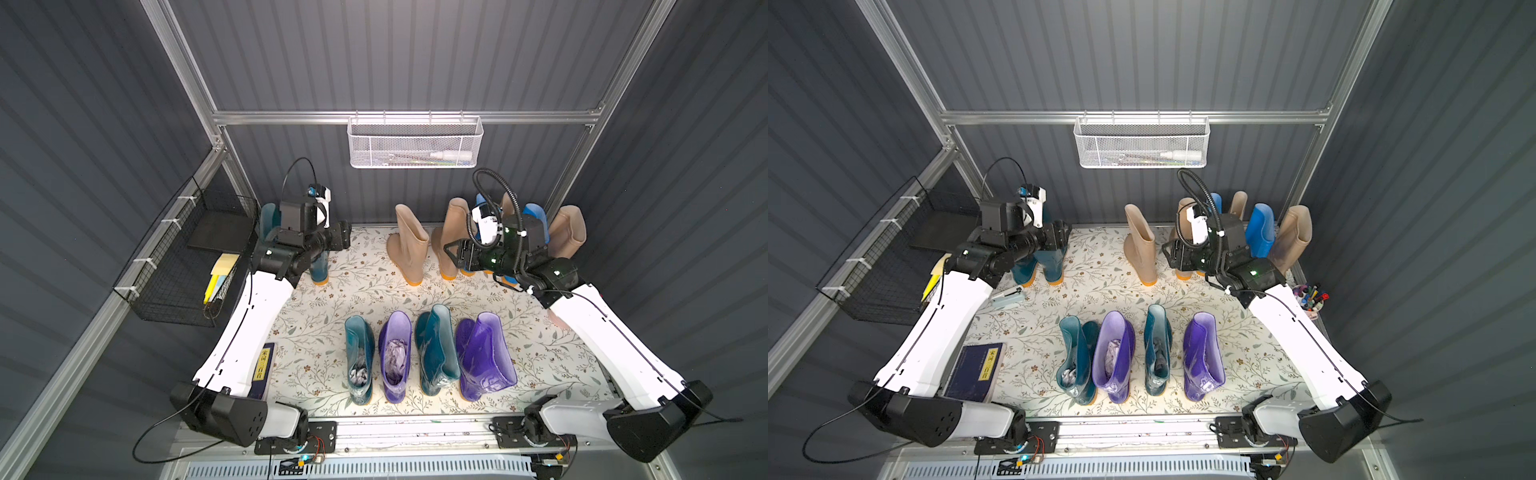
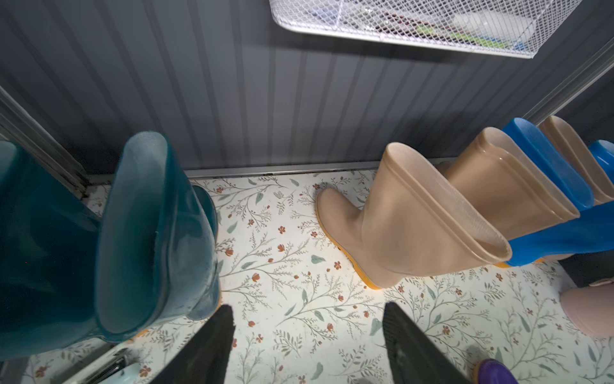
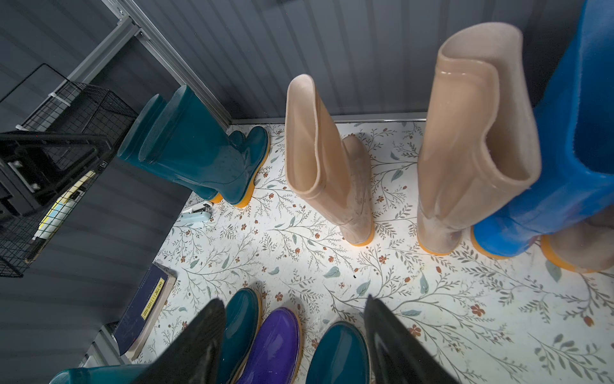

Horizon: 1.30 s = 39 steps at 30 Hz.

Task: Match and arrange rain boots in pairs
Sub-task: Pick up the rain boot at the center of the board.

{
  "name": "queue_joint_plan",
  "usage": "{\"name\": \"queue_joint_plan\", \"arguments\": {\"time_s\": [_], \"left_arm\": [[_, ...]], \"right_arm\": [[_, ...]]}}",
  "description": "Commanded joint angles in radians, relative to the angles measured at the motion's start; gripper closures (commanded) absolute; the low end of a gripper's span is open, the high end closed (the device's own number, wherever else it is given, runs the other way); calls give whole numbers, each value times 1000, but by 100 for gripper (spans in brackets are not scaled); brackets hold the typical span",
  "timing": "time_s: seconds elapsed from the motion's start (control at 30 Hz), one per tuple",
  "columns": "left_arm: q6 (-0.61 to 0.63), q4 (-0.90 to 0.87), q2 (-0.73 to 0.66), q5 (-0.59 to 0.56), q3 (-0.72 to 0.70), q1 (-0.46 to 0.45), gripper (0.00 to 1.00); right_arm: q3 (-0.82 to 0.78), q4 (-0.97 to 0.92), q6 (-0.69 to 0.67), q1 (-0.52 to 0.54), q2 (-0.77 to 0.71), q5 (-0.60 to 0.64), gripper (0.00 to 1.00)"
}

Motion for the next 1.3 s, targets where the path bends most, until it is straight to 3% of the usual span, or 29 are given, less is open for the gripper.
{"name": "queue_joint_plan", "arguments": {"time_s": [0.0, 0.47, 1.27], "left_arm": [[-72, 45, -11, -10, -10, -63, 27], [-110, 20, 105, -135, 57, -311, 27], [-144, -19, 245, -135, 169, -355, 22]], "right_arm": [[50, -30, -28, 2, 20, 1, 30], [152, -53, -85, 15, 116, 25, 28], [420, -129, -175, 8, 402, 32, 24]]}}
